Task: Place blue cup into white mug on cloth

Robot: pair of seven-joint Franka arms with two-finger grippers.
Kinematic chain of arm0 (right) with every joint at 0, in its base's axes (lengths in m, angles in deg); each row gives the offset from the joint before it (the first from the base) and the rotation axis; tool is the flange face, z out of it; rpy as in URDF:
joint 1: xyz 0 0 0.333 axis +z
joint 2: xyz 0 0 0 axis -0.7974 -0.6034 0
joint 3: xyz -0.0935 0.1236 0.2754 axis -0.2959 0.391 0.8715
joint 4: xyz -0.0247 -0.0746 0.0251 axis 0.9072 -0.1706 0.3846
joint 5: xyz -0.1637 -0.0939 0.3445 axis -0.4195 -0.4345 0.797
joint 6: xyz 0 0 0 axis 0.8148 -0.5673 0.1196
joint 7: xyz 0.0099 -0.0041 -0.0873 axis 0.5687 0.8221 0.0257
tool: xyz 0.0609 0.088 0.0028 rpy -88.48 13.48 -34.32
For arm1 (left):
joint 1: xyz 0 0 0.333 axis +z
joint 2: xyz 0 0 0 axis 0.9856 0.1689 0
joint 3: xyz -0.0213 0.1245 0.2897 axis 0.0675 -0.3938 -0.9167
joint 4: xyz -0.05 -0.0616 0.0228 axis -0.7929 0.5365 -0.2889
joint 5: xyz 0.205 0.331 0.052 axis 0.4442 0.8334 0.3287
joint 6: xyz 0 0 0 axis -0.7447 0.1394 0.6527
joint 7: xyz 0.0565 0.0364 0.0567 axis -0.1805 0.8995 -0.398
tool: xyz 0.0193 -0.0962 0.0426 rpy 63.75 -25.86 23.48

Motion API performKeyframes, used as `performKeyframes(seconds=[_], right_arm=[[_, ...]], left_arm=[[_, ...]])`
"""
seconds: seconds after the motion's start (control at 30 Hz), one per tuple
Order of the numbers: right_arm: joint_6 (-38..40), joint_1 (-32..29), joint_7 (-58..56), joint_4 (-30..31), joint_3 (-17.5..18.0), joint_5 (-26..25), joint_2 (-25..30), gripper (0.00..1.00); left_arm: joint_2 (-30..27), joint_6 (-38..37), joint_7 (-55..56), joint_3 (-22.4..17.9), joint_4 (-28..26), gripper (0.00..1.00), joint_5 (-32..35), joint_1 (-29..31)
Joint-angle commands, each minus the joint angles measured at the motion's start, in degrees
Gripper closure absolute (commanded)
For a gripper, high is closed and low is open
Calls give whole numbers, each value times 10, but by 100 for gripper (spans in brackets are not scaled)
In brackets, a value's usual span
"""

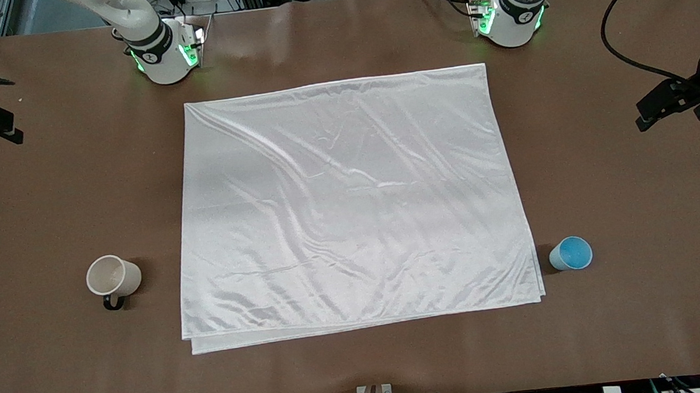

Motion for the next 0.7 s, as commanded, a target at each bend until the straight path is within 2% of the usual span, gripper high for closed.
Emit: performKeyframes(seconds=[0.0,0.67], right_arm=[[4,-4,3,-6,3,1,-5,0],[0,1,3,-6,3,0,-11,0]], left_arm=[[0,1,-9,1,-3,0,-15,5],[3,-1,-4,6,-4,0,-17,5]])
